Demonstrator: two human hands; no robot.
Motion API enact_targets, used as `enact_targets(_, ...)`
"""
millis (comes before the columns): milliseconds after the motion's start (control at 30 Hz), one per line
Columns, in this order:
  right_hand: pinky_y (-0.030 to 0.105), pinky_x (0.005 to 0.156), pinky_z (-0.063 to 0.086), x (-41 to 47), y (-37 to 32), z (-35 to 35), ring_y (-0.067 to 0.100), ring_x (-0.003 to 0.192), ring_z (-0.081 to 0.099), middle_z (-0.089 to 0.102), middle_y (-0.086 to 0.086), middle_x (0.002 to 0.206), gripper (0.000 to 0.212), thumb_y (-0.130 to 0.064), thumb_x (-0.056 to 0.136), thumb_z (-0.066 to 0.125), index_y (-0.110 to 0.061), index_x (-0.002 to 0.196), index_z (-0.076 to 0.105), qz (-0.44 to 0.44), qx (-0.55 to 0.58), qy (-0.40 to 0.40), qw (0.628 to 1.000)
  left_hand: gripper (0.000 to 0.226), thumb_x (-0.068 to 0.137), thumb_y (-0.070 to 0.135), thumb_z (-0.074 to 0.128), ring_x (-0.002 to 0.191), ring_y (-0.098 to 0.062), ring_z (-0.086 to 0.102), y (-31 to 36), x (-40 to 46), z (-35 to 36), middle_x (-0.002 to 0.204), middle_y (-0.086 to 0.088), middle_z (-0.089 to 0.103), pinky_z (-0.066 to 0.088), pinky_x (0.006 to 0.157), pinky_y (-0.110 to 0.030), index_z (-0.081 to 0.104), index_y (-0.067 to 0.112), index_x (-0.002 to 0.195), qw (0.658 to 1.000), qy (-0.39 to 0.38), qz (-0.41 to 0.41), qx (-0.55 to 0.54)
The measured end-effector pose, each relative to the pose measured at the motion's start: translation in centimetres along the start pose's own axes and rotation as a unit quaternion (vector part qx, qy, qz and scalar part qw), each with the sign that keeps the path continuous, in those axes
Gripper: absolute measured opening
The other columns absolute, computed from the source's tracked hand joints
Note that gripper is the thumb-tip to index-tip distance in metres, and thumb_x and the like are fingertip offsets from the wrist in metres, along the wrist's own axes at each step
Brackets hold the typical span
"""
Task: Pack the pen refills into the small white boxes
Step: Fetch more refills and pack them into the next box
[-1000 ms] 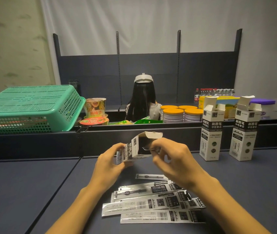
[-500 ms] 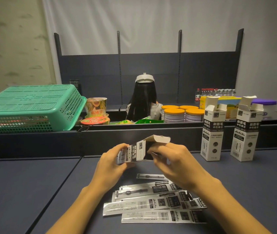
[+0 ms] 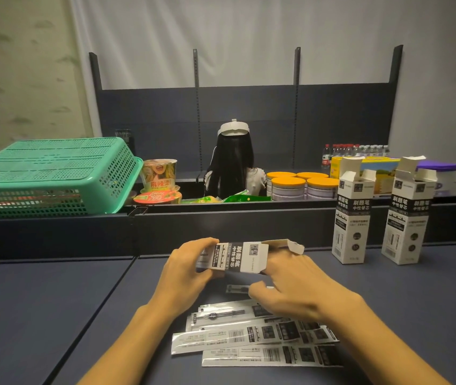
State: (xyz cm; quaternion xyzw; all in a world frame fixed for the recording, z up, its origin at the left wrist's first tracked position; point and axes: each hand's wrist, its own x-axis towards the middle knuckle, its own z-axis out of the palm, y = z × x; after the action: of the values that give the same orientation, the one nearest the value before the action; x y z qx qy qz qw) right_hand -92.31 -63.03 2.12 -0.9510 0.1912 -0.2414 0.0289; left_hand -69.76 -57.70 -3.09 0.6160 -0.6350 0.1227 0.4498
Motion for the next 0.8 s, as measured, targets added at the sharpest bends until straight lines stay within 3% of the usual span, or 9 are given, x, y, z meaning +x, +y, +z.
enact_targets(167, 0.023, 0.092, 0.050, -0.1, 0.0, 0.1, 0.012, 0.112, 0.055, 0.046, -0.015, 0.144, 0.057, -0.037, 0.089, 0.046, -0.037, 0.145, 0.036, 0.022, 0.043, -0.001, 0.999, 0.059, 0.071, 0.015, 0.083, 0.107, -0.007, 0.054, 0.0, 0.1, -0.2, 0.117, 0.011, 0.060, 0.046, 0.092, -0.029, 0.059, 0.023, 0.125, 1.000, 0.004, 0.010, 0.004)
enact_targets(233, 0.010, 0.086, 0.043, -0.2, 0.1, 0.1, -0.004, 0.100, 0.054, 0.042, -0.019, 0.146, 0.056, -0.037, 0.091, 0.047, -0.038, 0.145, 0.034, 0.023, 0.041, 0.011, 0.999, 0.059, 0.071, 0.017, 0.083, 0.105, -0.009, 0.054, 0.1, 0.2, -0.3, 0.113, 0.016, 0.058, 0.047, 0.090, -0.029, 0.059, 0.023, 0.124, 1.000, 0.008, 0.010, 0.002)
enact_targets(300, 0.008, 0.070, 0.041, -0.3, 0.2, 0.3, -0.006, 0.074, 0.051, 0.047, -0.018, 0.142, 0.054, -0.035, 0.092, 0.048, -0.035, 0.144, 0.033, 0.024, 0.029, 0.023, 0.999, 0.058, 0.071, 0.019, 0.084, 0.103, -0.010, 0.056, 0.1, 0.2, -0.4, 0.111, 0.017, 0.057, 0.048, 0.088, -0.030, 0.059, 0.024, 0.123, 1.000, 0.010, 0.008, -0.005)
enact_targets(367, 0.015, 0.064, 0.045, -0.2, 0.3, 0.5, 0.001, 0.067, 0.052, 0.058, -0.014, 0.130, 0.049, -0.034, 0.093, 0.048, -0.031, 0.139, 0.034, 0.024, 0.026, 0.036, 0.999, 0.057, 0.072, 0.021, 0.083, 0.103, -0.011, 0.057, 0.0, 0.2, -0.4, 0.112, 0.014, 0.061, 0.049, 0.087, -0.033, 0.059, 0.026, 0.123, 1.000, 0.011, 0.005, -0.010)
enact_targets(433, 0.021, 0.065, 0.049, -0.2, 0.3, 0.7, 0.007, 0.070, 0.057, 0.061, -0.011, 0.120, 0.043, -0.035, 0.093, 0.048, -0.032, 0.134, 0.036, 0.011, 0.026, 0.050, 0.998, 0.056, 0.073, 0.022, 0.082, 0.103, -0.010, 0.057, -0.2, 0.2, -0.3, 0.113, 0.011, 0.063, 0.050, 0.087, -0.036, 0.058, 0.027, 0.123, 1.000, 0.014, -0.002, -0.016)
enact_targets(500, 0.029, 0.071, 0.052, -0.1, 0.4, 0.8, 0.010, 0.075, 0.058, 0.053, -0.013, 0.121, 0.042, -0.037, 0.092, 0.047, -0.035, 0.133, 0.039, -0.003, 0.032, 0.080, 0.996, 0.056, 0.074, 0.023, 0.082, 0.103, -0.010, 0.056, -0.4, 0.2, -0.3, 0.115, 0.010, 0.063, 0.050, 0.087, -0.036, 0.058, 0.026, 0.124, 0.999, 0.021, -0.017, -0.022)
enact_targets(667, 0.015, 0.074, 0.047, -0.1, 0.6, 0.4, -0.007, 0.083, 0.048, 0.034, -0.014, 0.131, 0.046, -0.035, 0.090, 0.046, -0.028, 0.135, 0.048, -0.036, 0.055, 0.160, 0.985, 0.057, 0.075, 0.020, 0.081, 0.104, -0.008, 0.056, -0.8, 0.3, -0.4, 0.116, 0.013, 0.062, 0.051, 0.088, -0.035, 0.057, 0.027, 0.126, 0.998, 0.026, -0.043, -0.030)
enact_targets(800, 0.016, 0.067, 0.045, -0.1, 1.0, -0.4, 0.007, 0.070, 0.053, 0.048, -0.002, 0.107, 0.018, -0.016, 0.086, 0.057, -0.012, 0.103, 0.063, -0.053, 0.062, 0.274, 0.958, 0.052, 0.076, 0.023, 0.080, 0.102, -0.006, 0.058, -0.8, 0.5, -0.9, 0.112, 0.018, 0.061, 0.050, 0.086, -0.026, 0.058, 0.027, 0.122, 0.997, 0.038, -0.057, -0.043)
